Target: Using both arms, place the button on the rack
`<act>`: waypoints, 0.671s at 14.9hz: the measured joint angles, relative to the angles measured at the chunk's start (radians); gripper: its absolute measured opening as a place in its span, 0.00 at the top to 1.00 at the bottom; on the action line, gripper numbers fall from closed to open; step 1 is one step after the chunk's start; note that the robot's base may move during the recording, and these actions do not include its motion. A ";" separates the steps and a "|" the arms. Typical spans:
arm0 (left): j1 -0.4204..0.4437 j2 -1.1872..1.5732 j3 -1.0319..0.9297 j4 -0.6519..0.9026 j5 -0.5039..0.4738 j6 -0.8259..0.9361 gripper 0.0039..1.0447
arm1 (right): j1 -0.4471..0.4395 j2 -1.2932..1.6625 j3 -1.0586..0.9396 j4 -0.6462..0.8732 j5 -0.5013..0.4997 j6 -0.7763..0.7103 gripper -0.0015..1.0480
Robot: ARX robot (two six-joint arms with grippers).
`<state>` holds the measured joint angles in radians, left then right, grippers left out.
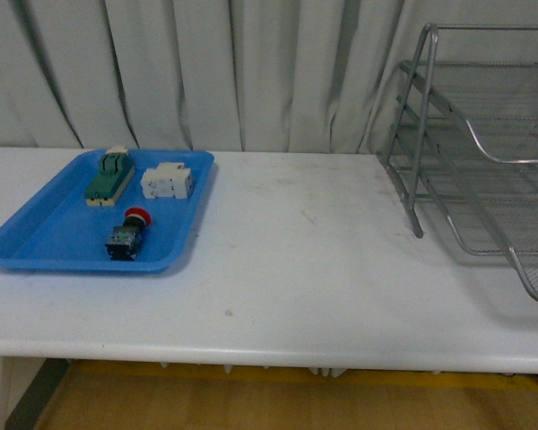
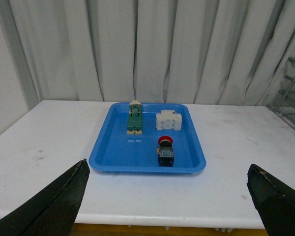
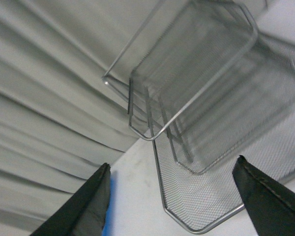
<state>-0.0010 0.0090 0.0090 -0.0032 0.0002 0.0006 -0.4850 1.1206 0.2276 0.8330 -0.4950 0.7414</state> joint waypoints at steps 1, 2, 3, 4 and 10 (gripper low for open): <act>0.000 0.000 0.000 0.000 -0.001 0.000 0.06 | 0.037 -0.227 -0.003 -0.190 0.034 -0.238 0.41; 0.000 0.000 0.000 0.000 0.000 0.000 0.06 | 0.070 -0.438 -0.014 -0.384 0.072 -0.472 0.55; 0.000 0.000 0.000 0.000 0.000 0.000 0.06 | 0.115 -0.602 -0.045 -0.518 0.120 -0.612 0.69; 0.000 0.000 0.000 0.000 0.000 0.000 0.06 | 0.138 -0.721 -0.091 -0.600 0.135 -0.680 0.83; 0.000 0.000 0.000 0.000 0.000 0.000 0.06 | 0.304 -0.903 -0.217 -0.612 0.310 -0.735 0.98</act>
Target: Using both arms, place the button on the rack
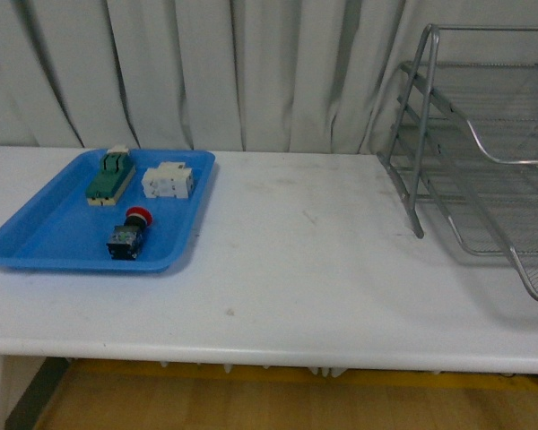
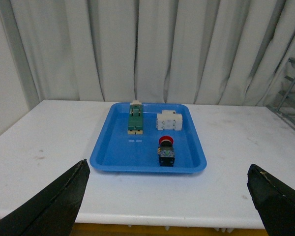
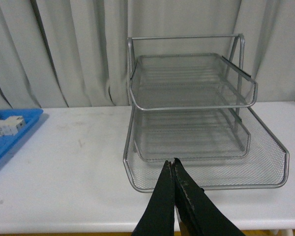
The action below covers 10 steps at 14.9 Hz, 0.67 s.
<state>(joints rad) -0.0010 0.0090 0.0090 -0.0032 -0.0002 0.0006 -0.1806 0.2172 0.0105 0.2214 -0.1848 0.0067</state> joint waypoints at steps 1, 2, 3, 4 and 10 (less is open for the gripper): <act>0.000 0.000 0.000 0.000 0.000 0.000 0.06 | 0.007 -0.009 0.000 -0.003 0.008 0.000 0.98; 0.000 0.000 0.000 0.000 0.000 0.000 0.06 | 0.014 -0.016 0.000 -0.006 0.015 0.000 0.98; 0.000 0.000 0.000 0.000 0.000 0.000 0.06 | 0.025 -0.024 0.000 -0.019 0.026 0.000 0.98; 0.000 0.000 0.000 0.000 0.000 0.000 0.06 | 0.028 -0.026 0.000 -0.024 0.030 0.000 0.98; 0.000 0.000 0.000 0.000 -0.001 0.000 0.06 | 0.180 -0.213 0.001 -0.224 0.185 -0.002 0.98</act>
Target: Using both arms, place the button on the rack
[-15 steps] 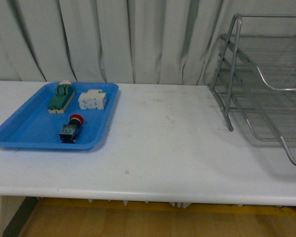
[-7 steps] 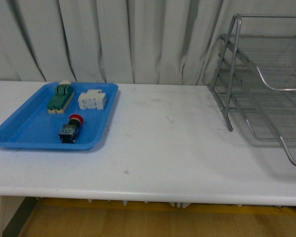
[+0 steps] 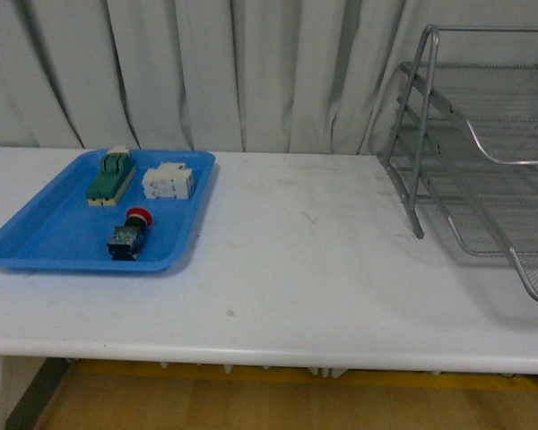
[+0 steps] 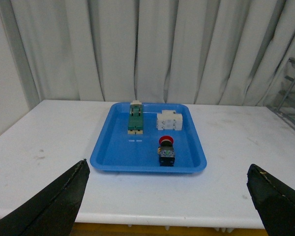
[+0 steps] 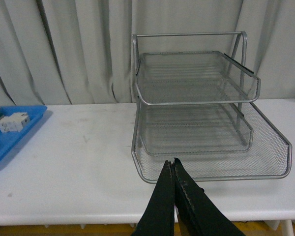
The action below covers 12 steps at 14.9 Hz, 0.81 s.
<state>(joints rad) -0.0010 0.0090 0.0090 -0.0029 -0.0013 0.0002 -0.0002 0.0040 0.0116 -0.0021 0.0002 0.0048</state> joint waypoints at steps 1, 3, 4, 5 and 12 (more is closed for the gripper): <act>0.000 0.000 0.000 0.000 0.001 0.000 0.06 | 0.000 0.000 0.000 -0.002 0.000 0.000 0.98; 0.000 0.000 0.000 0.000 0.001 0.000 0.06 | 0.000 0.000 0.000 -0.001 0.000 -0.002 0.97; 0.000 0.000 0.000 0.000 0.001 0.000 0.06 | 0.000 0.000 0.000 -0.001 0.000 -0.002 0.85; 0.000 0.000 0.000 0.000 0.001 0.000 0.06 | 0.000 0.000 0.000 -0.001 0.000 -0.002 0.71; 0.000 0.000 0.000 -0.001 0.002 0.000 0.06 | 0.000 0.000 0.000 -0.001 0.000 -0.002 0.07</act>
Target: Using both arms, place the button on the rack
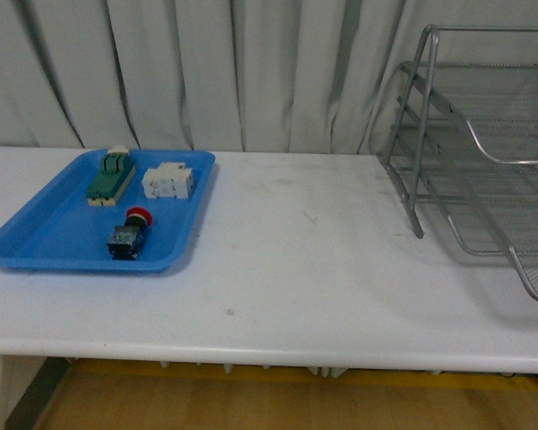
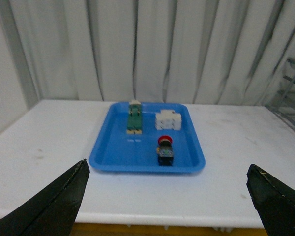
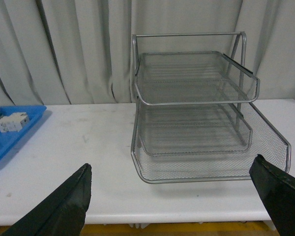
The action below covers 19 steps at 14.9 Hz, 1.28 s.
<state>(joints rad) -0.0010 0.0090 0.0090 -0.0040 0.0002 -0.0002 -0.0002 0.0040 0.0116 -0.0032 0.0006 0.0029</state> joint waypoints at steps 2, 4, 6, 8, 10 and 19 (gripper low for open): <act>-0.017 0.247 0.161 -0.258 0.138 -0.235 0.06 | 0.000 0.000 0.000 0.000 0.000 0.000 0.06; -0.076 0.445 0.247 -0.077 0.132 -0.297 0.06 | 0.000 0.000 0.000 0.000 0.000 0.000 0.06; -0.103 0.785 0.372 0.139 0.175 -0.309 0.06 | 0.000 0.000 0.000 0.000 0.000 0.000 0.06; -0.164 1.183 0.588 0.212 0.155 -0.268 0.06 | 0.000 0.000 0.000 0.000 0.000 0.000 0.06; -0.196 1.540 0.826 0.140 0.102 -0.189 0.06 | 0.000 0.000 0.000 0.000 0.000 0.000 0.06; -0.113 2.269 1.443 -0.023 -0.146 -0.027 0.06 | 0.000 0.000 0.000 0.000 0.000 0.000 0.06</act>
<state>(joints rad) -0.1139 2.2776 1.4521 -0.0265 -0.1463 -0.0269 -0.0002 0.0040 0.0113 -0.0032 0.0002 0.0025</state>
